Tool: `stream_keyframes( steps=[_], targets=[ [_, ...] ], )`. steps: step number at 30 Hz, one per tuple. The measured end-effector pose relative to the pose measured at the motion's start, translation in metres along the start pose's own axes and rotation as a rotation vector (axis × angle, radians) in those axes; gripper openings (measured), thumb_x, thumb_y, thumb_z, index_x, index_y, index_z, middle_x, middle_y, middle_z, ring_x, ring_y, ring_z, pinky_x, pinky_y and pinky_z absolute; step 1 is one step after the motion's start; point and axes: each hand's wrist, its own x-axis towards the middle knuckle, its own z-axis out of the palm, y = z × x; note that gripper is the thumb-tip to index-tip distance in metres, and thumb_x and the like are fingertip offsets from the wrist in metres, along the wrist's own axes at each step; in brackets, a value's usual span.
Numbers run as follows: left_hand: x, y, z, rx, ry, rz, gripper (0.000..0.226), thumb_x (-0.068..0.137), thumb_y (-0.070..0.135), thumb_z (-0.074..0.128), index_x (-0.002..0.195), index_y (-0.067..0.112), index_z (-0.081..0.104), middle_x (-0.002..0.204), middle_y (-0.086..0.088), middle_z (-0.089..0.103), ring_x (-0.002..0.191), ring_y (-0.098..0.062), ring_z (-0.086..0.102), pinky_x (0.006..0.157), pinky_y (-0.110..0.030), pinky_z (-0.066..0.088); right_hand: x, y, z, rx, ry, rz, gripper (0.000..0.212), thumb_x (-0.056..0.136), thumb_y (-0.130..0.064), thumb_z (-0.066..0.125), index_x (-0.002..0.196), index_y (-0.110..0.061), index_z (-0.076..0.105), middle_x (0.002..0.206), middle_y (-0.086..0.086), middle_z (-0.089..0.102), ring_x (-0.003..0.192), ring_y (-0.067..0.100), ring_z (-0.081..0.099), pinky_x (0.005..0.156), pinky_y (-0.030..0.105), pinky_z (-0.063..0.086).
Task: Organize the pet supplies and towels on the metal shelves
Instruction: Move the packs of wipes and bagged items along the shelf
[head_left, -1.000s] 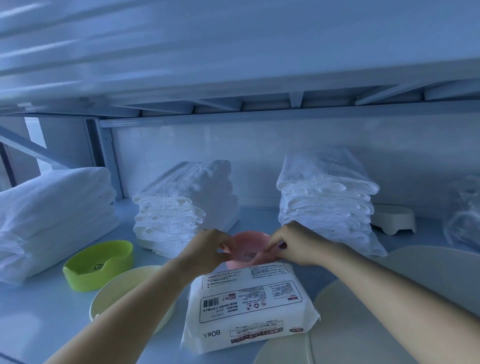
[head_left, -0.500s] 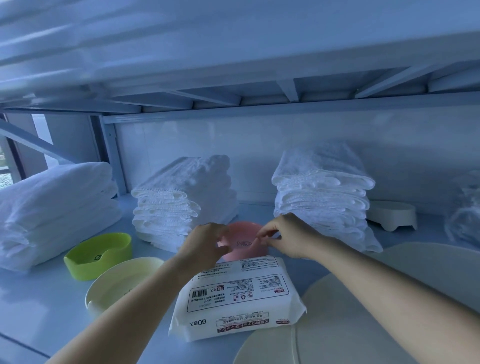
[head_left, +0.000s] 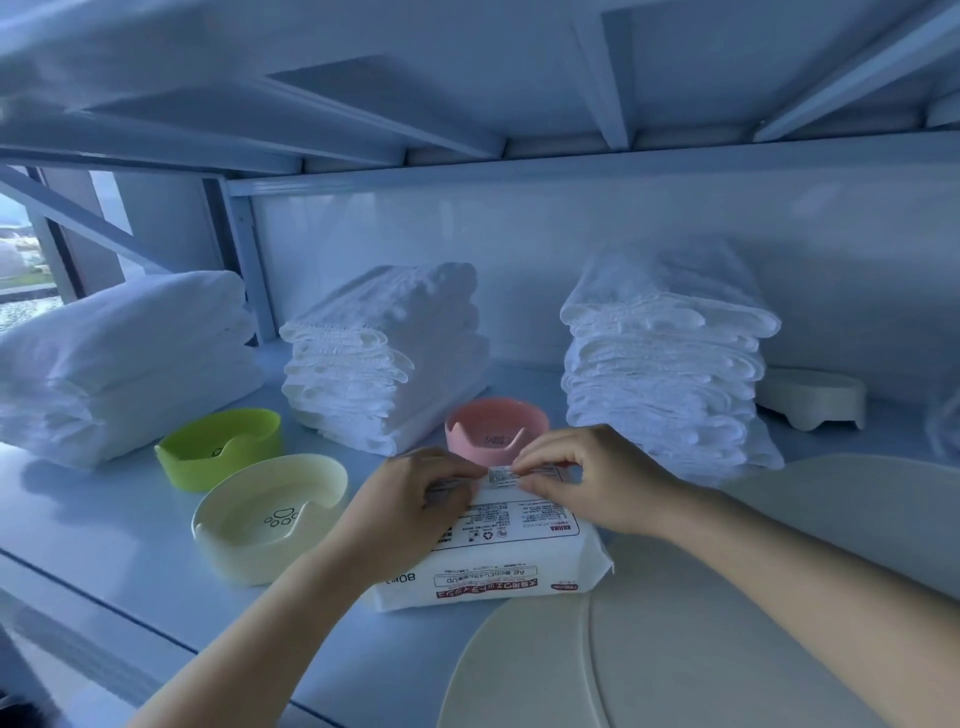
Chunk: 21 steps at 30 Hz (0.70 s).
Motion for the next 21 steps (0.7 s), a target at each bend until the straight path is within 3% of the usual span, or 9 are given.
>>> stream_keyframes(
  steps=[7, 12, 14, 18, 21],
  targets=[
    [-0.001, 0.001, -0.001, 0.001, -0.026, 0.002, 0.024, 0.091, 0.026, 0.054, 0.11, 0.032, 0.068, 0.109, 0.02, 0.062, 0.091, 0.007, 0.054, 0.075, 0.0, 0.035, -0.005, -0.002, 0.006, 0.018, 0.051, 0.032, 0.017, 0.085, -0.024, 0.067, 0.1, -0.018, 0.073, 0.101, -0.013, 0.068, 0.097, -0.006, 0.059, 0.089, 0.014, 0.045],
    [-0.006, 0.002, -0.005, 0.014, -0.033, 0.045, 0.025, 0.092, 0.025, 0.053, 0.112, 0.026, 0.068, 0.116, 0.015, 0.061, 0.096, 0.005, 0.053, 0.078, 0.002, 0.032, -0.011, -0.012, 0.002, -0.098, 0.063, 0.043, 0.019, 0.086, -0.028, 0.066, 0.101, -0.02, 0.073, 0.11, -0.016, 0.063, 0.1, -0.02, 0.049, 0.09, 0.001, 0.033],
    [-0.012, 0.0, -0.007, 0.027, -0.012, 0.068, 0.028, 0.091, 0.033, 0.05, 0.11, 0.027, 0.069, 0.119, 0.017, 0.057, 0.1, 0.002, 0.055, 0.081, -0.004, 0.036, -0.017, -0.019, 0.0, -0.134, 0.072, 0.064, 0.022, 0.084, -0.034, 0.066, 0.101, -0.022, 0.073, 0.115, -0.016, 0.062, 0.104, -0.015, 0.05, 0.094, 0.006, 0.035],
    [-0.03, -0.006, -0.009, 0.064, -0.017, 0.125, 0.054, 0.083, 0.054, 0.031, 0.116, 0.027, 0.064, 0.123, 0.02, 0.053, 0.098, -0.002, 0.057, 0.083, -0.022, 0.048, -0.031, -0.038, 0.006, -0.147, -0.003, 0.111, 0.037, 0.081, -0.047, 0.063, 0.111, -0.026, 0.069, 0.124, -0.017, 0.059, 0.113, -0.011, 0.048, 0.1, 0.012, 0.036],
    [-0.041, -0.011, -0.013, 0.105, -0.034, 0.148, 0.063, 0.082, 0.062, 0.025, 0.124, 0.027, 0.058, 0.129, 0.017, 0.049, 0.105, -0.004, 0.055, 0.085, -0.019, 0.044, -0.039, -0.048, 0.013, -0.228, -0.051, 0.153, 0.058, 0.075, -0.055, 0.066, 0.126, -0.03, 0.057, 0.136, -0.023, 0.043, 0.122, -0.014, 0.034, 0.105, 0.009, 0.023]
  ],
)
